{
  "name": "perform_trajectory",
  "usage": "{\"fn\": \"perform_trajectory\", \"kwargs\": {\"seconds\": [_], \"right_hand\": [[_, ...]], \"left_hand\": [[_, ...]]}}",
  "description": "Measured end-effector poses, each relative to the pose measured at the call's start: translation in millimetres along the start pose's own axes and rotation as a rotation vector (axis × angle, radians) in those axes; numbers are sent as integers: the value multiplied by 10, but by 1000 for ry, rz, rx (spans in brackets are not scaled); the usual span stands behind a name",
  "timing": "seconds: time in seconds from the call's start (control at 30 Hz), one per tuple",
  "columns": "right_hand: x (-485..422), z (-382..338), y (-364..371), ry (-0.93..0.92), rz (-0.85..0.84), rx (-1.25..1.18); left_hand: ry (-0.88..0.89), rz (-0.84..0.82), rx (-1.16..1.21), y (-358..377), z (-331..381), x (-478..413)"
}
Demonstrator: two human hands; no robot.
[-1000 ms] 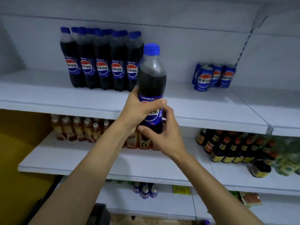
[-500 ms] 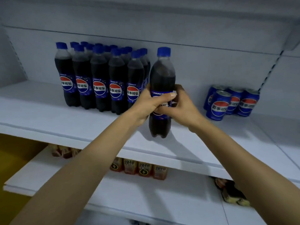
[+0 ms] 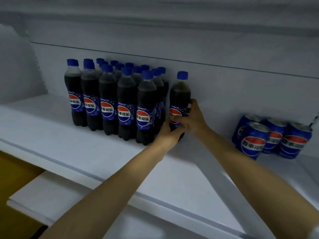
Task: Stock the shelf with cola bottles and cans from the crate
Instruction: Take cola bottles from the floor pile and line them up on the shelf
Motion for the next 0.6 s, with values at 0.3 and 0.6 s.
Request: {"fn": "perform_trajectory", "kwargs": {"seconds": [0.3, 0.6], "right_hand": [[-408, 150, 187, -11, 14, -67], [-368, 323, 216, -43, 42, 320]], "left_hand": [[-134, 24, -84, 59, -176, -240], [-183, -17, -59, 61, -351, -336]]}}
Point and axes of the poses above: each hand's wrist, its own x-axis away from the middle knuckle, its own y-axis out of the palm, z = x × y, the point moved 5 cm from there along -x, towards the middle knuckle, and after that the axes turned 11 degrees about x, right-handed, at the moved point
